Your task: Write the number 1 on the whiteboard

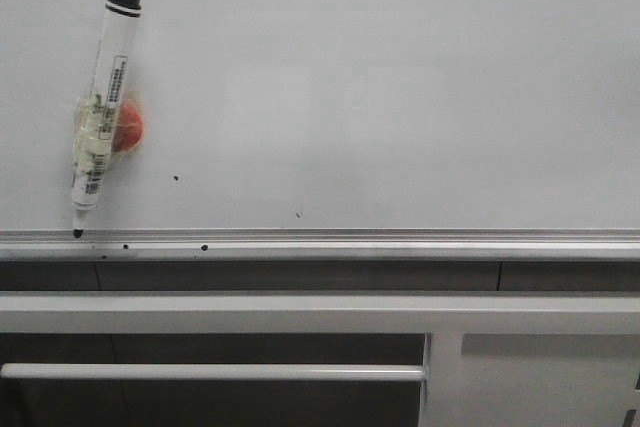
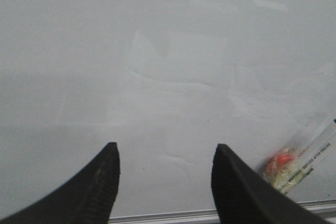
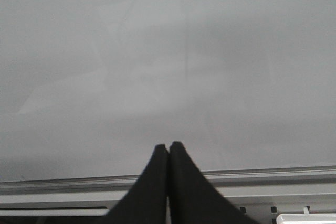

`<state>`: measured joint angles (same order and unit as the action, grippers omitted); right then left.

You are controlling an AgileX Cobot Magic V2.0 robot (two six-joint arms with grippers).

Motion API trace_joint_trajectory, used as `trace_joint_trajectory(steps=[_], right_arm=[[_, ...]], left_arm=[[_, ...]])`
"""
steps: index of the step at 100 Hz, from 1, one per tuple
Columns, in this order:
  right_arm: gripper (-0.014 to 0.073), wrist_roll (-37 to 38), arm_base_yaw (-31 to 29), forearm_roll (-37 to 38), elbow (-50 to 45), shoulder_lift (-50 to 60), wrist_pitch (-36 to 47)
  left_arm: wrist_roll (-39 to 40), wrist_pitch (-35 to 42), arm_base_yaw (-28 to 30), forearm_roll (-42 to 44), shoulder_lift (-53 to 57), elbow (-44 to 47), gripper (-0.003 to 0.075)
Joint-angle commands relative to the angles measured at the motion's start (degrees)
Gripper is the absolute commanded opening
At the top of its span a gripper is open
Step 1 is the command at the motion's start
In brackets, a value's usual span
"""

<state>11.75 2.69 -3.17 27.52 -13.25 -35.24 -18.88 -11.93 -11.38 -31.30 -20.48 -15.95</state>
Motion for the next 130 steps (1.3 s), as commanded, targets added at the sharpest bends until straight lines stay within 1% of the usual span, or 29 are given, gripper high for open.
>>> trace_joint_trajectory(steps=[1,23,40,64,86,101,130], right_arm=[[-0.0064,-1.08,0.25,0.07,1.53,-1.16,4.11],[-0.0064,-1.17,0.25,0.07,1.53,-1.16,4.11],[-0.0064,-1.17,0.25,-0.07,1.53,-1.16,3.76],[-0.0064,-1.17,0.25,-0.07,1.53,-1.16,3.67],[-0.0064,-1.17,0.25,-0.07,1.53,-1.16,3.67],[-0.0064,-1.17,0.25,-0.07,1.53,-1.16,3.67],[-0.0064,-1.17,0.25,-0.39,1.53,-1.16,3.67]], left_arm=[[-0.70,6.65,-2.59,-1.70,-3.14,-1.77,0.0354],[-0.70,11.93,-9.20,-1.70,-8.79,-1.69,0.0354],[-0.70,14.15,-15.15,-1.83,-12.83,-1.38,0.0354],[-0.48,27.49,-25.45,-7.18,-18.04,3.50,0.0354],[-0.46,34.94,-35.35,-10.32,-21.22,5.13,0.0353],[-0.46,37.35,-39.47,-10.74,-26.45,5.13,0.0353],[-0.46,50.46,-46.35,-10.53,-41.38,5.13,0.0353]])
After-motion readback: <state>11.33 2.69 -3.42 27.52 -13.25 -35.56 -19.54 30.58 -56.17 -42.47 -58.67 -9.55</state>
